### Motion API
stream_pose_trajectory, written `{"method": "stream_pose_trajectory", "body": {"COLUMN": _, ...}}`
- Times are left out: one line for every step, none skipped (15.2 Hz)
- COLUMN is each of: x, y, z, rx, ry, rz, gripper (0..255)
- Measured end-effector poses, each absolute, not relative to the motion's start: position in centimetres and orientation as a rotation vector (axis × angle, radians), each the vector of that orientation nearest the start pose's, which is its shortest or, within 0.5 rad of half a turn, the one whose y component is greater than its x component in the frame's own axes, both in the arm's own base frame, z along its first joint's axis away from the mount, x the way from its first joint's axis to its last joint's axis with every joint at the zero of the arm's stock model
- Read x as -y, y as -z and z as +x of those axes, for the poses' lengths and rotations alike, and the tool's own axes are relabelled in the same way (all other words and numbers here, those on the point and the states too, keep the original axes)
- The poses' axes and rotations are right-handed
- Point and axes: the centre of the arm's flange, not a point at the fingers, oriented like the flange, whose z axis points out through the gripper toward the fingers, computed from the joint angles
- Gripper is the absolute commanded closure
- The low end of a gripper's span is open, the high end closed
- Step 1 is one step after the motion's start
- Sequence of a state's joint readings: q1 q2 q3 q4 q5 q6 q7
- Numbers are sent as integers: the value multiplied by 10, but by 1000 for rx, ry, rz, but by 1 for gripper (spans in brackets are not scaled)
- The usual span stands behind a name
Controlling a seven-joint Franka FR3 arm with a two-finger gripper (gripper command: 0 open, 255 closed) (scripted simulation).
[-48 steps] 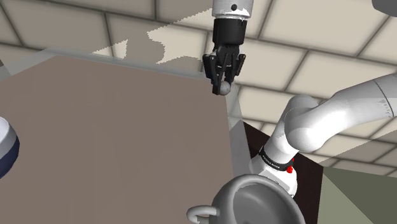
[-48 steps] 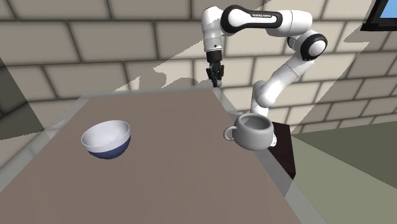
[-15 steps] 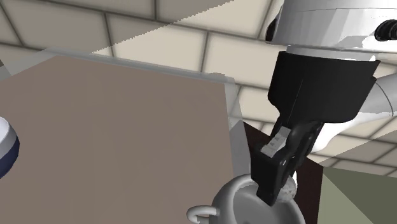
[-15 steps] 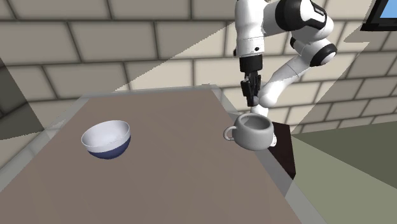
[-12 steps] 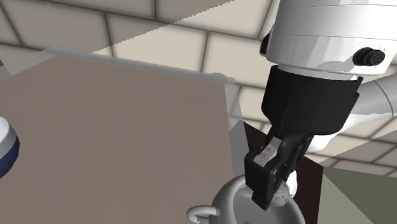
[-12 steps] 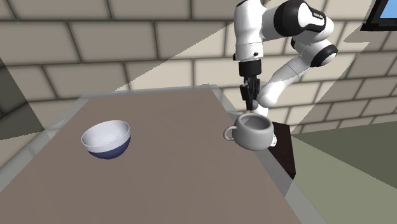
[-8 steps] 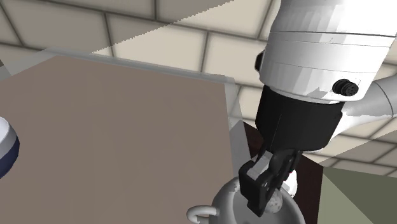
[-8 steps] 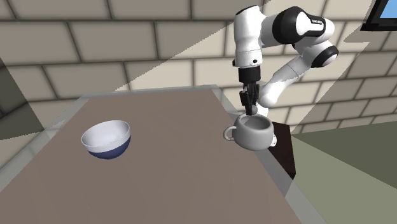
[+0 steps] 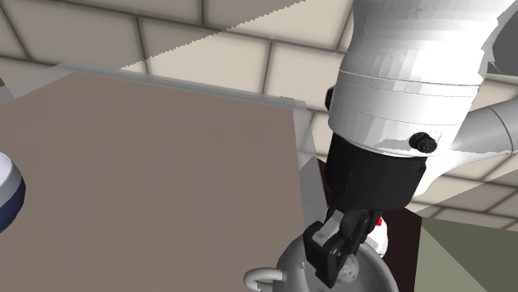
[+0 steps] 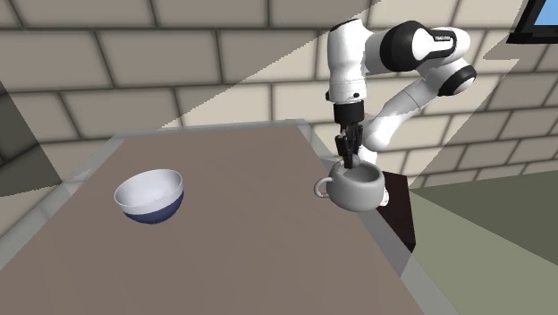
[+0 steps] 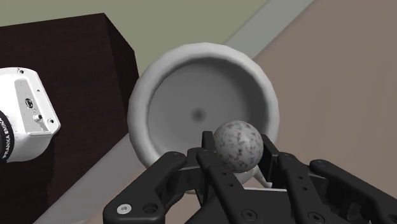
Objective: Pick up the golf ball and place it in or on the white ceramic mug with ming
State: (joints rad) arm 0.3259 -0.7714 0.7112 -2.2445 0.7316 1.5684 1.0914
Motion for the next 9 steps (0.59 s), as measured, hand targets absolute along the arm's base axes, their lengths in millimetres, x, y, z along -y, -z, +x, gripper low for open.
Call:
{"method": "stream_pose_trajectory", "body": {"x": -394, "y": -557, "z": 74, "rx": -351, "ry": -355, "rz": -2986, "gripper": 255}}
{"method": "stream_pose_trajectory", "body": {"x": -394, "y": -557, "z": 74, "rx": -351, "ry": -355, "rz": -2986, "gripper": 255}}
{"method": "stream_pose_trajectory", "body": {"x": -394, "y": -557, "z": 74, "rx": -351, "ry": -355, "rz": -2986, "gripper": 0}}
{"method": "stream_pose_trajectory", "body": {"x": -394, "y": -557, "z": 74, "rx": -351, "ry": -355, "rz": -2986, "gripper": 0}}
{"method": "stream_pose_trajectory", "body": {"x": -394, "y": -557, "z": 74, "rx": -351, "ry": -355, "rz": -2986, "gripper": 0}}
{"method": "stream_pose_trajectory", "body": {"x": -394, "y": -557, "z": 74, "rx": -351, "ry": -355, "rz": -2986, "gripper": 0}}
{"method": "stream_pose_trajectory", "body": {"x": -394, "y": -557, "z": 74, "rx": -351, "ry": -355, "rz": -2986, "gripper": 0}}
{"method": "stream_pose_trajectory", "body": {"x": -394, "y": -557, "z": 74, "rx": -351, "ry": -355, "rz": -2986, "gripper": 0}}
{"method": "stream_pose_trajectory", "body": {"x": -394, "y": -557, "z": 74, "rx": -351, "ry": -355, "rz": -2986, "gripper": 0}}
